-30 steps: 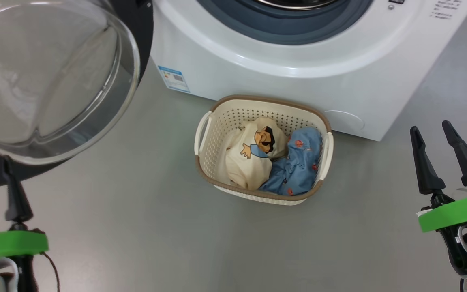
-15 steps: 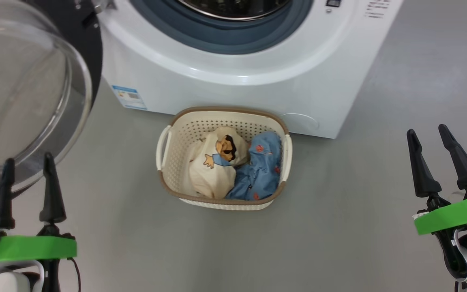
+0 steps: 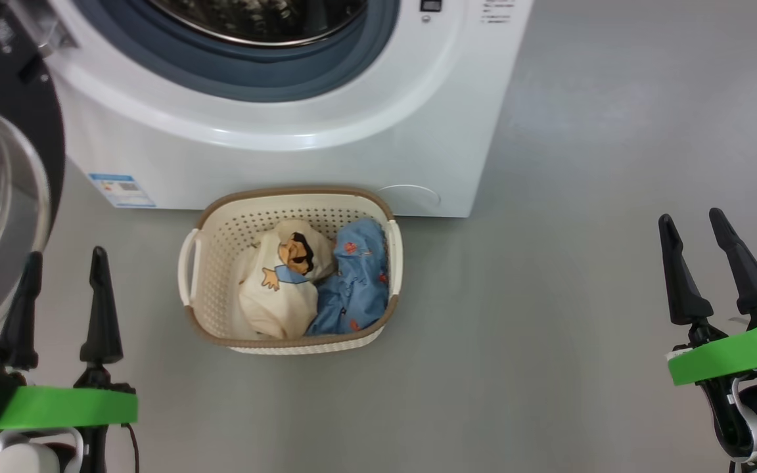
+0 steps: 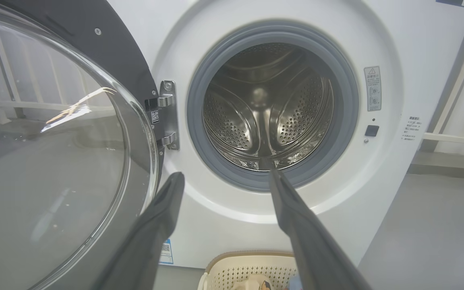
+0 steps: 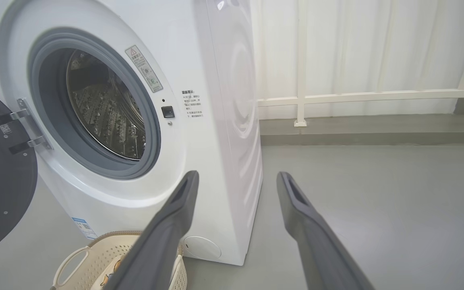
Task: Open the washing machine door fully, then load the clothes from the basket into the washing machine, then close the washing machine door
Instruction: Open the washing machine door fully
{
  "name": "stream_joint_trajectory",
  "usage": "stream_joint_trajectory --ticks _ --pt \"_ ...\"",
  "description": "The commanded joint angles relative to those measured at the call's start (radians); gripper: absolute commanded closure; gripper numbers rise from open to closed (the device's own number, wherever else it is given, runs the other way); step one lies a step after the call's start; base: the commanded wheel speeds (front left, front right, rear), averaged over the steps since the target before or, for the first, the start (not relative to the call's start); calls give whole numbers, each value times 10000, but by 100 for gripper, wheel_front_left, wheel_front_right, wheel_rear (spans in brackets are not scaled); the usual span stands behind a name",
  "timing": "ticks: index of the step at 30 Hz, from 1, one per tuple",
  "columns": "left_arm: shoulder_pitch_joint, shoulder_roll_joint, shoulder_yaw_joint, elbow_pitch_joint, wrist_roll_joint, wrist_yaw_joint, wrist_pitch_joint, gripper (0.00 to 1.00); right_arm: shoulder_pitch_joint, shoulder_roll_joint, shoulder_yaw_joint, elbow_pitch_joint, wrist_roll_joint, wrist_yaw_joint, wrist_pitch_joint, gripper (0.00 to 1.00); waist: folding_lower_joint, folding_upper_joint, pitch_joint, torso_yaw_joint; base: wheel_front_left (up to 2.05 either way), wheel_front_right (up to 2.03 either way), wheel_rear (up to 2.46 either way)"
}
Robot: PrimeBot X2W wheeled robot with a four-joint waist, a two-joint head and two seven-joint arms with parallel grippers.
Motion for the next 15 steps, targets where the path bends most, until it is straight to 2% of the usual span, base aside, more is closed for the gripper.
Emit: stream_joint_trajectory --ticks 1,8,15 --pt "73 356 286 -316 8 8 -53 0 22 -146 152 -262 110 46 -80 0 0 0 33 -386 0 0 0" --pt "189 430 305 -17 -212 8 -53 0 82 37 109 -269 113 46 -80 0 0 0 14 -1005 0 0 0" --pt "328 473 322 -67 -282 8 -53 0 249 130 64 -257 115 46 -80 0 0 0 -115 -1263 0 0 0"
